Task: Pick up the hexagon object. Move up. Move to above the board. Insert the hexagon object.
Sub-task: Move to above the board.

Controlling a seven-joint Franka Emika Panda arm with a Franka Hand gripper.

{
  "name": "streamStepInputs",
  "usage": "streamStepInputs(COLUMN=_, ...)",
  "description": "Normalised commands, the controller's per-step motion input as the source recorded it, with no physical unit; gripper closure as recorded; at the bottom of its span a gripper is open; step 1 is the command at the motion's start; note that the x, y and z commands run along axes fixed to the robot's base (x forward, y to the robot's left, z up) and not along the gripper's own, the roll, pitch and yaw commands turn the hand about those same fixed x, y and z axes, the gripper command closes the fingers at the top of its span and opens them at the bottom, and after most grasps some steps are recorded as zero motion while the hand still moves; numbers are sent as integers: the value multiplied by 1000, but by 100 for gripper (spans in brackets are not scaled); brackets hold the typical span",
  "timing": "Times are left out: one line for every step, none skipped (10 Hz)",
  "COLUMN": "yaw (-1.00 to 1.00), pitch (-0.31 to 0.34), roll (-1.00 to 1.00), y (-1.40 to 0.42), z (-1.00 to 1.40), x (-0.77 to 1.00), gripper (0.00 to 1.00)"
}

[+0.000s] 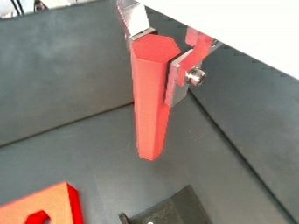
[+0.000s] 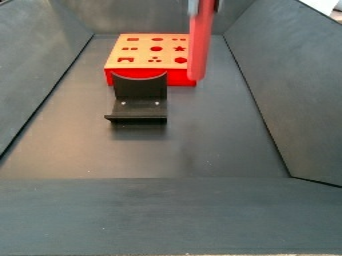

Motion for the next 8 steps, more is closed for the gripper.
streamStepInputs(yaw=-54, pitch=-22, roll=-170, y=82, z=937, x=-61, gripper=100)
streamStepInputs(yaw=-43, pitch=6, roll=-161, y=60, z=746, x=-30, gripper=100)
streamStepInputs(yaw=-34, pitch=42, roll=-152, y=36, z=493, x=1, gripper=100)
streamStepInputs(yaw=-31, pitch=61, roll=-143, y=29, z=248, x=16, gripper=100)
streamStepInputs(yaw=-1000, pitch=202, roll=113, y=-1000, z=173, x=33, gripper=100)
streamStepInputs(yaw=-1000, pitch=196, roll=138, y=-1000, z=152, x=36, gripper=100)
streamStepInputs(yaw=-1000, pitch=211, roll=178, y=-1000, z=162, x=33, gripper=100)
streamStepInputs(yaw=-952, pitch=205, roll=142, y=-1000, z=163, x=33, gripper=100)
